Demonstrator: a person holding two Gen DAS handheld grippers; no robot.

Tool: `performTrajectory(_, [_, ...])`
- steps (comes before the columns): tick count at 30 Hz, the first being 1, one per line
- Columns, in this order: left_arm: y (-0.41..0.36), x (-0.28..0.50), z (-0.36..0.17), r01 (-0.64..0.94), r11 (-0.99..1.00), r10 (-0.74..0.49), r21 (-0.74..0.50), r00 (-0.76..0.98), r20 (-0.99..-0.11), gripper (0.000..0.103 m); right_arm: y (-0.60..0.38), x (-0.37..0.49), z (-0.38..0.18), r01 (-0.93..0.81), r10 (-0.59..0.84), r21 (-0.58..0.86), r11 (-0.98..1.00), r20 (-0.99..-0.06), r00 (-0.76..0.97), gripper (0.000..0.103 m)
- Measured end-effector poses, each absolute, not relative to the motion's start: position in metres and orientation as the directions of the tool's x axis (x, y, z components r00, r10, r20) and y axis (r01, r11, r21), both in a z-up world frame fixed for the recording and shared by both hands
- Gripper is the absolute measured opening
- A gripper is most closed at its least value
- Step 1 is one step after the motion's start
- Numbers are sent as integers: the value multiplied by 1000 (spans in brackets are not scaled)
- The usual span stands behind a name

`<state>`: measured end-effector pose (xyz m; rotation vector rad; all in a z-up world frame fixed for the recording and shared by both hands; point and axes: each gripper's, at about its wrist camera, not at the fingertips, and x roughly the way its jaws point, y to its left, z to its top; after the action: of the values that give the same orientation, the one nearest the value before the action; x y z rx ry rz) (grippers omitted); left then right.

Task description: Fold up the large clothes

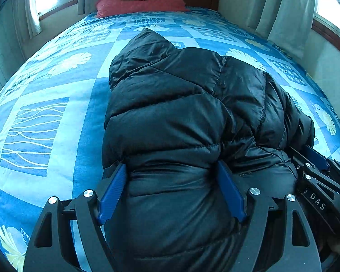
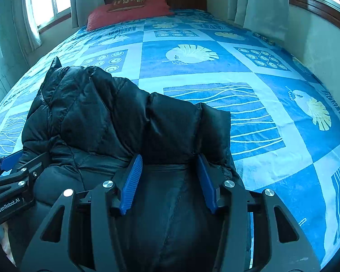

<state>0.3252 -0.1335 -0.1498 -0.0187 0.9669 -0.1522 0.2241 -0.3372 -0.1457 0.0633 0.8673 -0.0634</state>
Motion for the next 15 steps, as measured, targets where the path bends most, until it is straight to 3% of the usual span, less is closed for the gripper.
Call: performTrajectory(15, [-136,324,-154,113,991,-125,-72,578,-806,78,-338,226,-143,87,-56,2,996,-754,655,49])
